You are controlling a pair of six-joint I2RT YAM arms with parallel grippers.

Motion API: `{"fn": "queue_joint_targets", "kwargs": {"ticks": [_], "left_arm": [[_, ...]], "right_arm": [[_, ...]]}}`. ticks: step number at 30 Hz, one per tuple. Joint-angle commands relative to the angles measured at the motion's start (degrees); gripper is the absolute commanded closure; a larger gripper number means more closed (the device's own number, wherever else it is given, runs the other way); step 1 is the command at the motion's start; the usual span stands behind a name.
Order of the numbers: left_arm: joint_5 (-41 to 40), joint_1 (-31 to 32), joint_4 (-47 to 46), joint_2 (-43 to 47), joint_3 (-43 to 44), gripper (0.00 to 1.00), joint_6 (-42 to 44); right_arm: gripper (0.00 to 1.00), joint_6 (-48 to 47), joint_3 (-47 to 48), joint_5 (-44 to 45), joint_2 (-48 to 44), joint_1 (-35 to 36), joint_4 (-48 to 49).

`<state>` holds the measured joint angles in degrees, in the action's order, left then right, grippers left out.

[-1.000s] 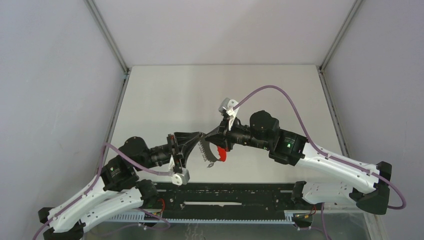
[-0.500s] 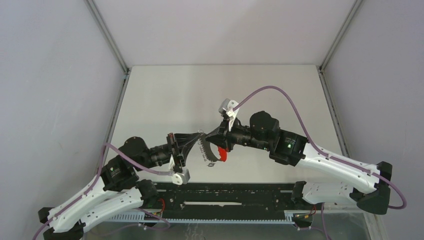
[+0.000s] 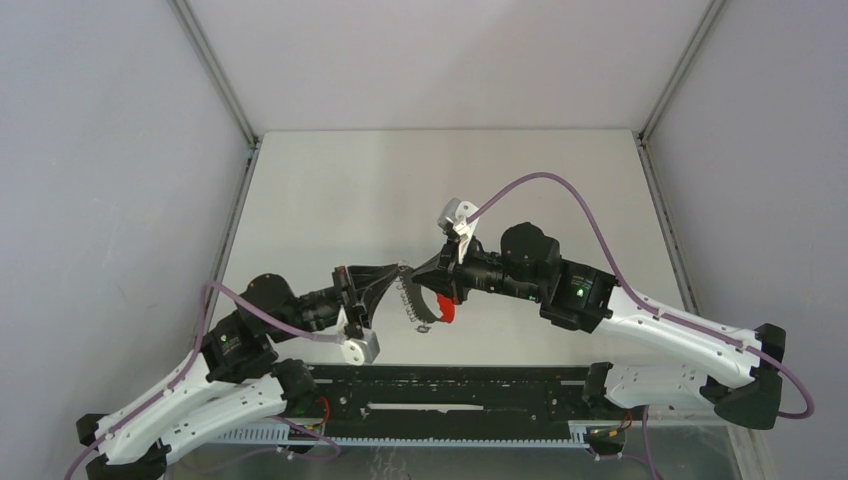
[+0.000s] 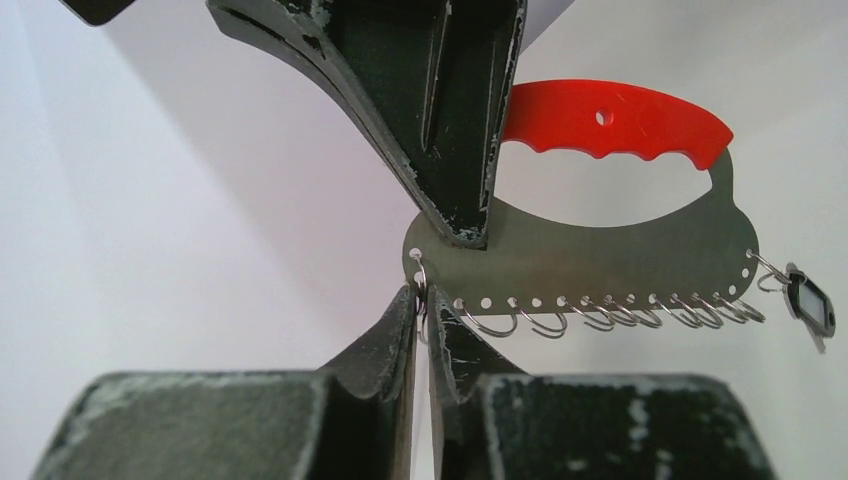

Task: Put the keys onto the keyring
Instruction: Adjust the keyring.

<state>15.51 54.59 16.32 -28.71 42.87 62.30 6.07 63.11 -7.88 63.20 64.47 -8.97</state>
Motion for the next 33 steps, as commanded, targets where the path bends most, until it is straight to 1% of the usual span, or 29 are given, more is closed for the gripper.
{"fn": "queue_joint_targets", "kwargs": {"ticks": [1,3,10,16,20,22,24,25,27,33], "left_arm": [[-4.1,-0.2,-3.1,-0.3,1.8,0.86,-2.6],[-4.1,-0.2,-3.1,-0.2,1.6,0.82,-2.4],[-4.1,-0.2,-3.3,-0.1,1.3,0.79,-2.0],[-2.6,-0.2,-2.6,0.0,1.6,0.82,-2.1],[0.4,-0.2,0.2,-0.1,2.5,0.82,-2.6],[1.1,-0.2,0.9,-0.3,3.1,0.87,-3.9],[0.4,-0.3,0.2,-0.4,3.6,0.98,-6.4],[-0.1,-0.3,-0.6,-0.4,3.9,0.99,-8.5],[0.1,-0.7,-1.2,-0.6,4.6,1.0,-11.9],[0.3,-1.5,-3.3,-0.5,4.9,0.99,-18.4]], "right_arm": [[1.0,-0.4,2.6,-4.2,-2.2,1.7,2.0],[1.0,-0.4,2.6,-4.3,-2.3,1.8,2.0],[1.0,-0.6,2.6,-4.7,-2.1,2.0,2.1],[1.0,-0.8,2.5,-5.3,-2.2,2.1,2.5],[1.0,-1.6,2.5,-6.1,-2.1,2.1,2.1],[1.0,-2.3,2.6,-6.3,-2.0,2.2,1.5],[1.0,-3.2,2.6,-6.9,-2.1,2.3,0.9],[1.0,-3.6,2.6,-7.0,-2.2,2.3,0.5],[1.0,-4.2,2.6,-7.1,-2.4,2.3,-0.1],[1.0,-5.2,2.6,-7.6,-2.7,2.3,-1.3]]}}
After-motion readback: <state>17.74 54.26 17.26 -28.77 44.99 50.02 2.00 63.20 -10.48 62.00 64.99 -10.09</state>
